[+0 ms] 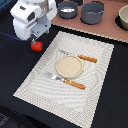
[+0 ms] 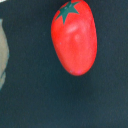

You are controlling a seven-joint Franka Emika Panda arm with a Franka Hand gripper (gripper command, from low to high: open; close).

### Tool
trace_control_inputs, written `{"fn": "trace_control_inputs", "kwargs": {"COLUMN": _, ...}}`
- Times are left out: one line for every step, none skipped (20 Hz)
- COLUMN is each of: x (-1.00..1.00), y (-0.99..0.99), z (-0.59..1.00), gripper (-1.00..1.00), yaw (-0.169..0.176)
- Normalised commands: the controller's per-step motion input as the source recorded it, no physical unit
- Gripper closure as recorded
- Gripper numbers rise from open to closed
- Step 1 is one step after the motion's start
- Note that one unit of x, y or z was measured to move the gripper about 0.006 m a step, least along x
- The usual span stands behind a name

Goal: Place the pan onto the stove and place the fish and sausage into the pan.

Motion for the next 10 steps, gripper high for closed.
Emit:
{"fn": "trace_control_inputs", "kwargs": {"x": -0.31, "y": 0.0, "z": -0.38, "gripper": -1.0, "yaw": 0.107}}
{"fn": "trace_control_inputs", "kwargs": {"x": -0.38, "y": 0.0, "z": -0.4, "gripper": -1.0, "yaw": 0.11}}
{"fn": "trace_control_inputs", "kwargs": {"x": -0.36, "y": 0.0, "z": -0.37, "gripper": -1.0, "yaw": 0.108}}
{"fn": "trace_control_inputs", "kwargs": {"x": -0.36, "y": 0.0, "z": -0.37, "gripper": -1.0, "yaw": 0.105}}
{"fn": "trace_control_inputs", "kwargs": {"x": -0.33, "y": 0.0, "z": -0.37, "gripper": -1.0, "yaw": 0.094}}
{"fn": "trace_control_inputs", "kwargs": {"x": -0.32, "y": 0.0, "z": -0.37, "gripper": -1.0, "yaw": 0.087}}
{"fn": "trace_control_inputs", "kwargs": {"x": -0.3, "y": -0.01, "z": -0.38, "gripper": -1.0, "yaw": 0.079}}
{"fn": "trace_control_inputs", "kwargs": {"x": -0.29, "y": -0.01, "z": -0.38, "gripper": -1.0, "yaw": 0.073}}
{"fn": "trace_control_inputs", "kwargs": {"x": -0.32, "y": -0.02, "z": -0.4, "gripper": -1.0, "yaw": 0.069}}
{"fn": "trace_control_inputs", "kwargs": {"x": -0.33, "y": -0.01, "z": -0.39, "gripper": -1.0, "yaw": 0.066}}
